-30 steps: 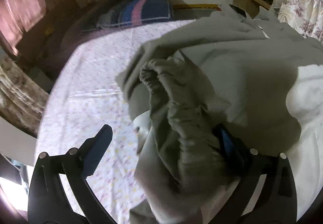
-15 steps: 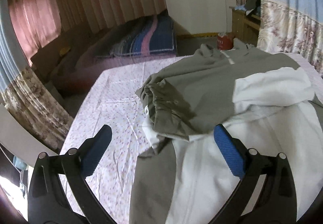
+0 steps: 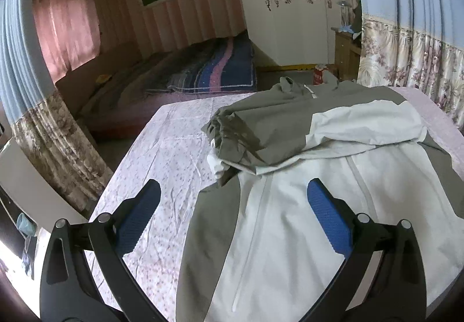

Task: Fold large clothes

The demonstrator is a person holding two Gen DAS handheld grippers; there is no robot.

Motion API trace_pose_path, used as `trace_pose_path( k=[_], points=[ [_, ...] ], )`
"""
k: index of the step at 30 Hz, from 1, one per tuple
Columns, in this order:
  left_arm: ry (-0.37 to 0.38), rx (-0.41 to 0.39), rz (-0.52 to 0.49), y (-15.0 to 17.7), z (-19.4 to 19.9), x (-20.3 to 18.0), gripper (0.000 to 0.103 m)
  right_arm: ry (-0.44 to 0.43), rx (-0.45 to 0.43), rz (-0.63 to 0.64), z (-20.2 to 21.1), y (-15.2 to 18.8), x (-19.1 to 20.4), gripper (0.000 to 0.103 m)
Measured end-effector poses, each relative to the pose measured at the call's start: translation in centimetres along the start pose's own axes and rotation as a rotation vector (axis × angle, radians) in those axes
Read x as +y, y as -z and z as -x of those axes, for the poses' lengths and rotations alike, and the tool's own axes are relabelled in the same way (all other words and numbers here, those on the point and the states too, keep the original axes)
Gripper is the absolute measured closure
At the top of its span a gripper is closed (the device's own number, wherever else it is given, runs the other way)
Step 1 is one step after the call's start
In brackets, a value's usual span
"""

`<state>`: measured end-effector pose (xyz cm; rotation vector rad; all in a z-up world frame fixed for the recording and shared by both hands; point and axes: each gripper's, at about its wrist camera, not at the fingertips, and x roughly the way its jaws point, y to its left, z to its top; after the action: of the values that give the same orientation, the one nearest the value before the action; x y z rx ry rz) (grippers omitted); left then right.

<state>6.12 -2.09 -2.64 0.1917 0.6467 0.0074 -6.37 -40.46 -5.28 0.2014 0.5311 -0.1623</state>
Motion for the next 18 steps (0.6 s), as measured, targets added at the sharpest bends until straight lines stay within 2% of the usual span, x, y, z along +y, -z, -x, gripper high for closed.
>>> trace_pose_path(
  k=[12, 18],
  points=[
    [-0.003, 0.0, 0.052, 3.7, 2.4, 1.2, 0.003, 0.054, -0.021, -0.01, 1.5, 3.6, -0.6, 0.006],
    [0.004, -0.004, 0.099, 7.4, 3.1, 2.6, 0.003, 0.077, -0.029, -0.006, 2.6, 6.0, -0.6, 0.006]
  ],
)
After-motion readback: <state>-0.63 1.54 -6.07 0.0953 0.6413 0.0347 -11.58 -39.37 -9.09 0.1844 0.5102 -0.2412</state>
